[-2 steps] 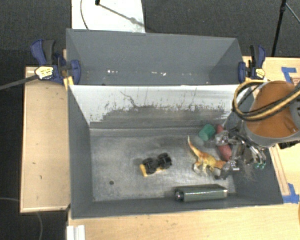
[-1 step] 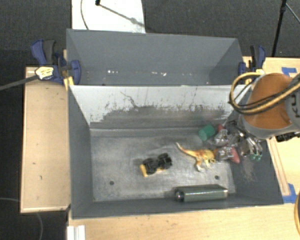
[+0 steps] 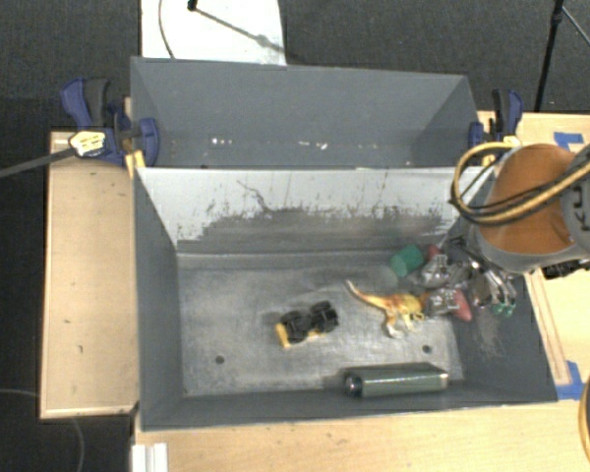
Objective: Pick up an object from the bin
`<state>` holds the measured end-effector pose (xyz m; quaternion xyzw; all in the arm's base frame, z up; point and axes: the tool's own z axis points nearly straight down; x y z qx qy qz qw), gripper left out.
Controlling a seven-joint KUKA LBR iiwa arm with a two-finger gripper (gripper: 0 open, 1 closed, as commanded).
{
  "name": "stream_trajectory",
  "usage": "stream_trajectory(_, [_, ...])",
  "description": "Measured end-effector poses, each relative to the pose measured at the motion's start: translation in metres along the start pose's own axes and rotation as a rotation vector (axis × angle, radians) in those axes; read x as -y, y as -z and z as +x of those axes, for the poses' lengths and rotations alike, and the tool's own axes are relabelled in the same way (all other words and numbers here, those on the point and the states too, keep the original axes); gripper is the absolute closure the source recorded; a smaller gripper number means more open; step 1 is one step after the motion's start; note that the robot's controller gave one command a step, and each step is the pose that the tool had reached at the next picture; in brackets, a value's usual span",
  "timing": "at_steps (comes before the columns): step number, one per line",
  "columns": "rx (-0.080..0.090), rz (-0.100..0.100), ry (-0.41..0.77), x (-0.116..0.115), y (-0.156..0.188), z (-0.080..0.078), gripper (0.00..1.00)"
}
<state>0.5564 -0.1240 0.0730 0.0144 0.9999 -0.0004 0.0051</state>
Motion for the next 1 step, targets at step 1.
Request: stream_trajectory(1, [-0.007, 0.000, -0.017, 0.0240, 0.1392, -0.0038, 1.00])
